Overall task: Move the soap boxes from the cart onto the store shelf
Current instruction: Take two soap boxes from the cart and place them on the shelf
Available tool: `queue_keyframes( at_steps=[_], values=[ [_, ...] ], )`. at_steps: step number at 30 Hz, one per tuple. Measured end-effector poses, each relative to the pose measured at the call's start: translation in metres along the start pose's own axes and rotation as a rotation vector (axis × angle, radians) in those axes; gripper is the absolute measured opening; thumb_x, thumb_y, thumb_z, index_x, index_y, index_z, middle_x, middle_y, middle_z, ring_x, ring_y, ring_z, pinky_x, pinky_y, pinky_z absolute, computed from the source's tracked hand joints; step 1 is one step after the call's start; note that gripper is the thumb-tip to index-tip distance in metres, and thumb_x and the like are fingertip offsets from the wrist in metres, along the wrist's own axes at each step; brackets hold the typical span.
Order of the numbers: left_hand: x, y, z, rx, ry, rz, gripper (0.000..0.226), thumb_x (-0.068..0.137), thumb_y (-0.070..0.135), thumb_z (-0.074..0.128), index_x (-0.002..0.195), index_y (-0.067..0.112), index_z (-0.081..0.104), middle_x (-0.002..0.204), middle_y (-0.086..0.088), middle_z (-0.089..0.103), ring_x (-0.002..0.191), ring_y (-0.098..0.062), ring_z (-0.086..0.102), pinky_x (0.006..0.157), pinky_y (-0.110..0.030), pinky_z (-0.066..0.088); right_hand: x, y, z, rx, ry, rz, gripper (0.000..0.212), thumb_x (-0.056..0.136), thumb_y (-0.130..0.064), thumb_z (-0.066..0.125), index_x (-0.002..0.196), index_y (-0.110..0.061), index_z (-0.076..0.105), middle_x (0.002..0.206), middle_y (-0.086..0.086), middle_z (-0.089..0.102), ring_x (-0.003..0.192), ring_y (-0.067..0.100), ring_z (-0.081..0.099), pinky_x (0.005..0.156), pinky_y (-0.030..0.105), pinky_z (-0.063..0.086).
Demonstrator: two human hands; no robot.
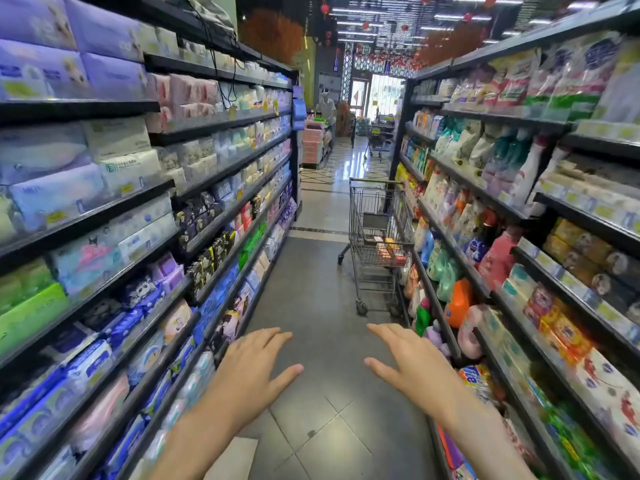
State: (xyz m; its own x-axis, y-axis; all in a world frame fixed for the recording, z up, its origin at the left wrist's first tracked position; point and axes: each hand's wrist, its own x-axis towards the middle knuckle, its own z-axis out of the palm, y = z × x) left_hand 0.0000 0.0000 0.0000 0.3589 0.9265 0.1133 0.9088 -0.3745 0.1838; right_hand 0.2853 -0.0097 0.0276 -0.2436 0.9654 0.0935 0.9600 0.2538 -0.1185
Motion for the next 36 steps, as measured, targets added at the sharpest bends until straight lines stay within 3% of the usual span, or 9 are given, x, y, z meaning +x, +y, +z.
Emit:
queue_keyframes(
  at_steps=[3, 5, 9, 14, 20, 28, 32, 36],
  values=[
    [0.071, -0.033, 0.002, -0.075, 0.040, 0.002, 0.073, 0.093, 0.075, 0.026, 0.153, 0.033, 0.034, 0.157, 0.013, 0.035, 0.147, -0.008, 0.028, 0.118, -0.030, 0.022, 0.078, 0.017, 0.005, 0.020, -0.014, 0.006, 0.067, 0.093, -0.063, 0.041, 0.151, -0.033, 0.028, 0.150, -0.012, 0.039, 0.136, 0.012, 0.042, 0.105, 0.032, 0.039],
    [0.123, -0.052, 0.001, -0.063, 0.037, 0.016, 0.071, 0.094, 0.074, 0.027, 0.152, 0.033, 0.034, 0.156, 0.012, 0.035, 0.147, -0.009, 0.029, 0.119, -0.031, 0.022, 0.127, 0.027, 0.005, 0.011, -0.014, 0.014, 0.073, 0.086, -0.069, 0.033, 0.150, -0.033, 0.032, 0.145, -0.013, 0.044, 0.130, 0.012, 0.046, 0.100, 0.032, 0.042],
    [0.218, -0.084, 0.011, -0.040, 0.110, 0.057, 0.076, 0.090, 0.076, 0.023, 0.144, 0.029, 0.049, 0.149, 0.005, 0.048, 0.140, -0.015, 0.043, 0.116, -0.041, 0.037, 0.212, 0.055, 0.014, 0.052, 0.079, 0.041, 0.063, 0.087, -0.061, 0.048, 0.141, -0.026, 0.049, 0.133, -0.009, 0.056, 0.117, 0.018, 0.059, 0.089, 0.037, 0.052],
    [0.344, -0.121, 0.024, -0.017, 0.074, 0.071, 0.086, 0.086, 0.080, 0.010, 0.151, 0.031, 0.039, 0.157, 0.006, 0.036, 0.147, -0.013, 0.032, 0.120, -0.040, 0.030, 0.333, 0.094, 0.024, 0.032, 0.048, 0.039, 0.063, 0.092, -0.061, 0.050, 0.146, -0.032, 0.038, 0.144, -0.013, 0.046, 0.128, 0.013, 0.050, 0.098, 0.036, 0.047],
    [0.513, -0.172, 0.042, -0.002, 0.054, 0.071, 0.099, 0.080, 0.085, -0.005, 0.149, 0.031, 0.041, 0.155, 0.007, 0.040, 0.145, -0.015, 0.036, 0.118, -0.036, 0.031, 0.498, 0.155, 0.030, 0.032, 0.042, 0.052, 0.062, 0.094, -0.058, 0.048, 0.149, -0.033, 0.032, 0.149, -0.011, 0.041, 0.132, 0.015, 0.046, 0.104, 0.033, 0.040],
    [0.738, -0.244, 0.048, -0.013, 0.024, 0.040, 0.102, 0.076, 0.088, -0.007, 0.149, 0.034, 0.039, 0.154, 0.009, 0.040, 0.143, -0.015, 0.038, 0.118, -0.041, 0.033, 0.732, 0.229, 0.035, 0.044, 0.038, 0.052, 0.062, 0.092, -0.059, 0.051, 0.146, -0.031, 0.038, 0.143, -0.010, 0.049, 0.126, 0.017, 0.052, 0.099, 0.035, 0.045],
    [0.843, -0.281, 0.054, -0.033, 0.016, 0.039, 0.089, 0.081, 0.084, 0.009, 0.151, 0.034, 0.038, 0.157, 0.010, 0.037, 0.146, -0.013, 0.035, 0.119, -0.039, 0.030, 0.839, 0.260, 0.049, 0.045, 0.013, 0.043, 0.064, 0.092, -0.058, 0.051, 0.148, -0.031, 0.036, 0.143, -0.008, 0.048, 0.127, 0.019, 0.051, 0.100, 0.038, 0.045],
    [0.958, -0.323, 0.066, -0.032, -0.003, 0.086, 0.090, 0.081, 0.082, 0.009, 0.153, 0.034, 0.034, 0.158, 0.009, 0.035, 0.147, -0.013, 0.032, 0.121, -0.038, 0.028, 0.949, 0.295, 0.066, 0.037, -0.004, 0.080, 0.064, 0.093, -0.058, 0.050, 0.149, -0.031, 0.034, 0.146, -0.009, 0.044, 0.130, 0.020, 0.048, 0.102, 0.039, 0.043]
  ],
)
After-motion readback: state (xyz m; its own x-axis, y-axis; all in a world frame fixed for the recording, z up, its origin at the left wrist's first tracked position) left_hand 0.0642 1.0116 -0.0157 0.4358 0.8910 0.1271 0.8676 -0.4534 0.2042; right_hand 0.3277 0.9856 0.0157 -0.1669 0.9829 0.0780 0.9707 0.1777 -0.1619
